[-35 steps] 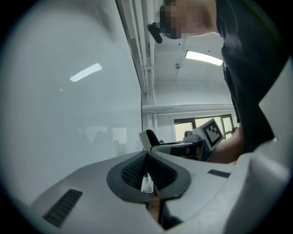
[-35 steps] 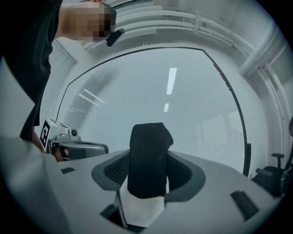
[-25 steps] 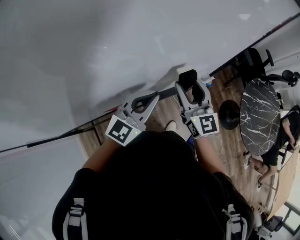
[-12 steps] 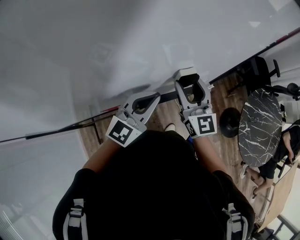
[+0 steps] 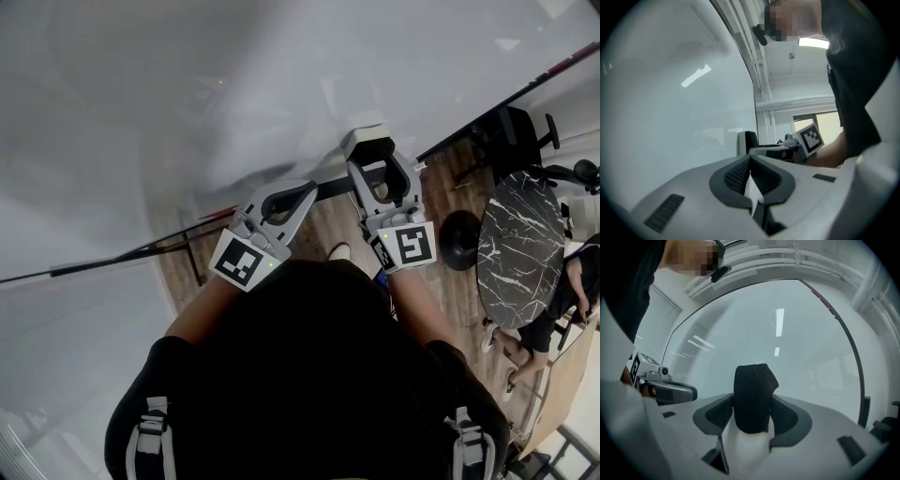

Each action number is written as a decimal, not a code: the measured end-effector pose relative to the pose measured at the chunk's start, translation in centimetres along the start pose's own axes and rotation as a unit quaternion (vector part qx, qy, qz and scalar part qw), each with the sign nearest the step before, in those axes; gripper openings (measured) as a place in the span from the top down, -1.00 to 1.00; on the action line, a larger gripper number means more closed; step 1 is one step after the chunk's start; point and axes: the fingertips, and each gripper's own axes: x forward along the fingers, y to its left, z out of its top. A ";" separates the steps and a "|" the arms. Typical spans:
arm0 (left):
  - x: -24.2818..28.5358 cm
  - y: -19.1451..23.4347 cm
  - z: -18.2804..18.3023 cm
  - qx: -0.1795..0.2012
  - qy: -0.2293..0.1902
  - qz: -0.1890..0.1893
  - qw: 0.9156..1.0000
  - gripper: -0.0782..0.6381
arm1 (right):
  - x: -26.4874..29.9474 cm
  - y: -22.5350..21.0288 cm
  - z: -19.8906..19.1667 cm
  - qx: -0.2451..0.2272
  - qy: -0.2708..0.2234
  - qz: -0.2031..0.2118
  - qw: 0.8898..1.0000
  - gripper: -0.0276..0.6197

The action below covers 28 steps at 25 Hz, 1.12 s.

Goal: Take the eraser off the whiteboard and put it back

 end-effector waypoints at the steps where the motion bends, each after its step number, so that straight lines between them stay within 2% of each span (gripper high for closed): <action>1: -0.2 0.0 -0.1 0.000 0.001 0.000 1.000 0.77 | -0.3 0.0 -0.1 0.000 -0.001 -0.001 1.000 0.17; 9: -1.7 0.7 -0.6 0.005 0.005 0.005 1.000 0.77 | -2.6 1.2 -0.3 0.010 0.020 -0.004 1.000 0.17; 15: -2.3 0.6 -0.6 0.015 0.000 0.005 1.000 0.77 | -3.7 3.5 0.6 0.012 -0.002 0.027 1.000 0.18; 19: -2.8 0.2 -0.6 0.019 -0.003 0.003 1.000 0.77 | -4.2 5.2 0.8 0.002 0.013 0.041 0.999 0.20; 24: -3.4 -0.4 -0.7 0.019 0.001 0.004 1.000 0.77 | -4.6 7.7 1.3 -0.001 0.007 0.087 0.996 0.28; 28: -3.9 -0.7 -0.8 0.018 -0.001 0.008 1.000 0.77 | -4.8 8.5 0.7 -0.006 0.020 0.096 0.995 0.40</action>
